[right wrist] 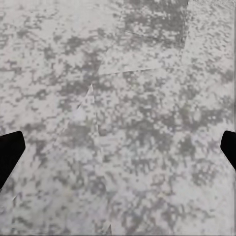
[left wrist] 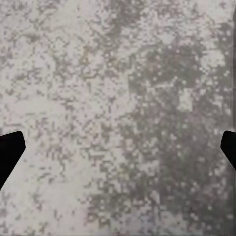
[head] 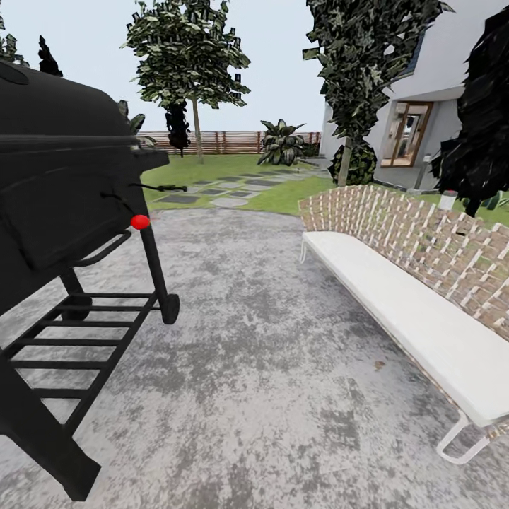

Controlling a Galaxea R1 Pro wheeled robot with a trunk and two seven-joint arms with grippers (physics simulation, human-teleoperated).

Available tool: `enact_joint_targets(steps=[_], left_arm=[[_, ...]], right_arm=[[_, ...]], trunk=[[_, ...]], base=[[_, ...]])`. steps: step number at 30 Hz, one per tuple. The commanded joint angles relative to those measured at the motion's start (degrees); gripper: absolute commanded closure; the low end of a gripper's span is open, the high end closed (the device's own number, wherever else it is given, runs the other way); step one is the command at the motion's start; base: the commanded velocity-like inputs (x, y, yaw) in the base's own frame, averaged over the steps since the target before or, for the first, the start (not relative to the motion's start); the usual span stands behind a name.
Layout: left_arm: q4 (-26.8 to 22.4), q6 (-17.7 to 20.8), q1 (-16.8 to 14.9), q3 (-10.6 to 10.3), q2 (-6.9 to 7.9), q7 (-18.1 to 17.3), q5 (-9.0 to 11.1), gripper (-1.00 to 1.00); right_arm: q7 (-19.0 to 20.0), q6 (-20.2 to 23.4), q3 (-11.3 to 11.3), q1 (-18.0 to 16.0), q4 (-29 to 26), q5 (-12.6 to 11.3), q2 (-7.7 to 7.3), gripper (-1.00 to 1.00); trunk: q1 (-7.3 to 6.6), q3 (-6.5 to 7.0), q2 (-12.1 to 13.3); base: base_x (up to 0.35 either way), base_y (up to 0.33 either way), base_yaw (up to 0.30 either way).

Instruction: In the garden, pick up the pesticide atomizer on the floor and spray pesticide onto both trees until each tree trunk is fully covered.

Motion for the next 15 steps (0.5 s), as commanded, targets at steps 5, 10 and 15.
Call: enact_joint_targets(steps=[5, 10, 15], left_arm=[[0.01, -0.16, -0.09, 0.11, 0.14, 0.07, 0.04, -1.0], [0.0, -0.16, -0.07, 0.11, 0.38, 0.07, 0.09, -1.0], [-0.01, -0.16, -0.06, 0.11, 0.42, 0.07, 0.09, -1.0]], right_arm=[[0.0, -0.18, 0.01, -0.05, 0.03, 0.05, 0.02, -1.0], [0.06, -0.18, 0.01, -0.04, -0.04, 0.05, -0.03, -1.0], [0.07, -0.18, 0.01, -0.03, -0.06, 0.05, -0.03, -1.0]], trunk=[[0.02, -0.05, -0.02], [0.02, -0.05, -0.02], [0.02, -0.05, -0.02]], base=[[0.339, -0.11, 0.0], [0.335, -0.148, 0.0], [0.329, -0.162, 0.0]])
